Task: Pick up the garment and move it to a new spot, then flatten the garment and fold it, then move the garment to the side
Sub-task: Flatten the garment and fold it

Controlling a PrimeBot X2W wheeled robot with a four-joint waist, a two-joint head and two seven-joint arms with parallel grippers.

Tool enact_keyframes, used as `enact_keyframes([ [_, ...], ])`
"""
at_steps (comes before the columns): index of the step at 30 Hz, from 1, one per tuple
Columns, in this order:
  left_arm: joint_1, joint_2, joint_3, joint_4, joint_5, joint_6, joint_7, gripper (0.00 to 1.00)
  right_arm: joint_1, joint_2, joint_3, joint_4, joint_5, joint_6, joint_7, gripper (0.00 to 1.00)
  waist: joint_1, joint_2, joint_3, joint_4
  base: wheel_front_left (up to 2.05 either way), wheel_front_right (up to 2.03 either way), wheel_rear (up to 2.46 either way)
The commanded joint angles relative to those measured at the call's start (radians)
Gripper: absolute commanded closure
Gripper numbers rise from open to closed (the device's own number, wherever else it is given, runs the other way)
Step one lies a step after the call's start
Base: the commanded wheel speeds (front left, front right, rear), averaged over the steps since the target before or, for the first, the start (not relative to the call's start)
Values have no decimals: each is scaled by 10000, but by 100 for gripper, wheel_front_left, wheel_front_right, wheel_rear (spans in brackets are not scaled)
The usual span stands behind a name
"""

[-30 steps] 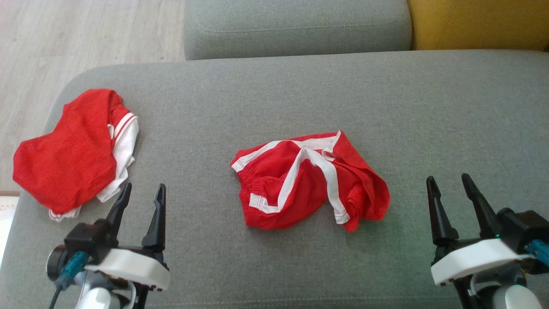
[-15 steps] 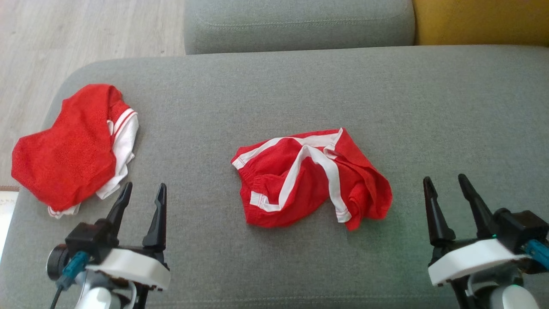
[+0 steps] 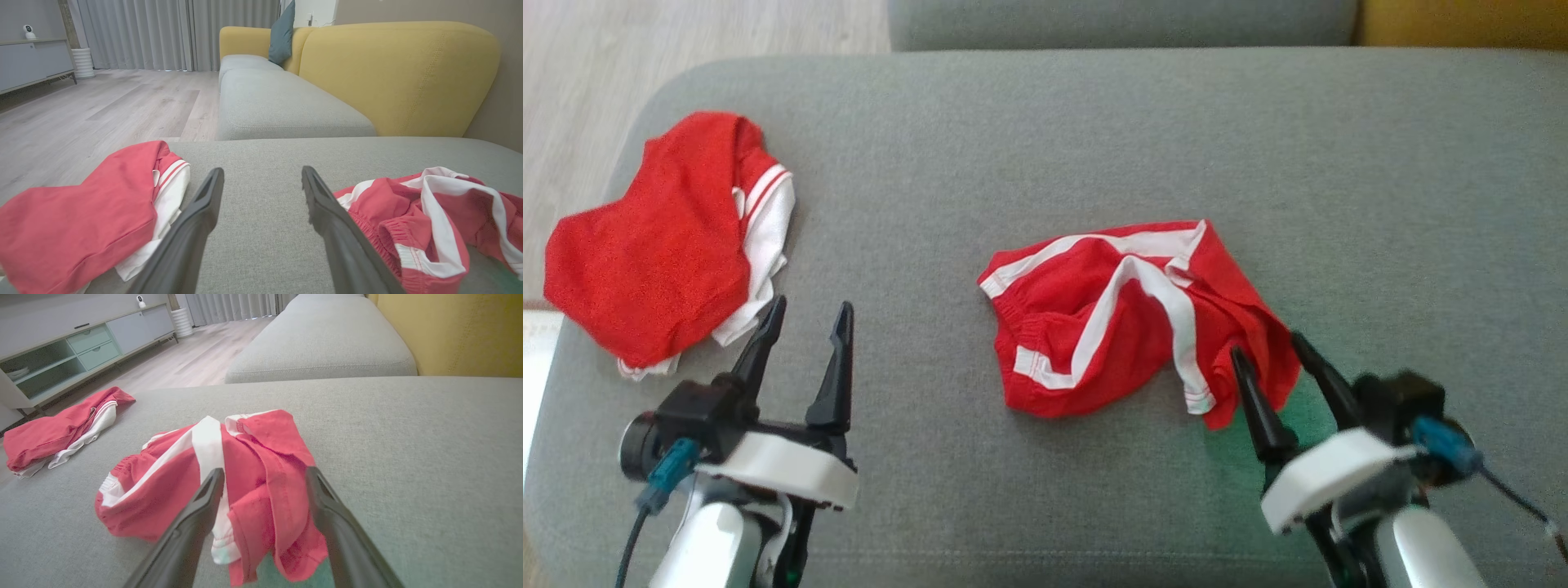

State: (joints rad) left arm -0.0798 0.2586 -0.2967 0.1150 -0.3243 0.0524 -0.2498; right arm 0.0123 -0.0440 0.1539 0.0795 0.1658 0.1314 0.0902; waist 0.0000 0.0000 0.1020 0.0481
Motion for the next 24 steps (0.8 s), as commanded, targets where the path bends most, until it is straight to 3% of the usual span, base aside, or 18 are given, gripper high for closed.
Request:
enact_keyframes([
  [1, -525, 90, 350, -350, 98, -46, -120, 0, -660, -62, 253, -180, -60, -7, -25, 0, 0, 0, 160, 119, 0, 0, 0],
  [5, -689, -9, 366, -328, 192, -154, -120, 0, -1181, -62, 169, 551, -336, -7, 258, 0, 0, 0, 357, 254, 0, 0, 0],
  [6, -719, -28, 372, -322, 219, -183, -120, 0, -1274, -62, 81, 737, -428, -7, 398, 41, 0, 0, 411, 281, 0, 0, 0],
  [7, -749, -52, 373, -308, 247, -215, -120, 0, -1358, -62, -17, 887, -488, -7, 506, 100, 0, 0, 444, 319, 0, 0, 0],
  [18, -1244, -480, 447, -199, 541, -564, -120, 0, -2953, -67, -1723, 985, -1093, -7, 773, 100, 0, 0, 967, 701, 0, 0, 0],
  [24, -1570, -737, 485, -205, 668, -769, -120, 0, -4077, -421, -2474, 1604, -1184, -7, 801, 100, 0, 0, 1399, 942, 0, 0, 0],
])
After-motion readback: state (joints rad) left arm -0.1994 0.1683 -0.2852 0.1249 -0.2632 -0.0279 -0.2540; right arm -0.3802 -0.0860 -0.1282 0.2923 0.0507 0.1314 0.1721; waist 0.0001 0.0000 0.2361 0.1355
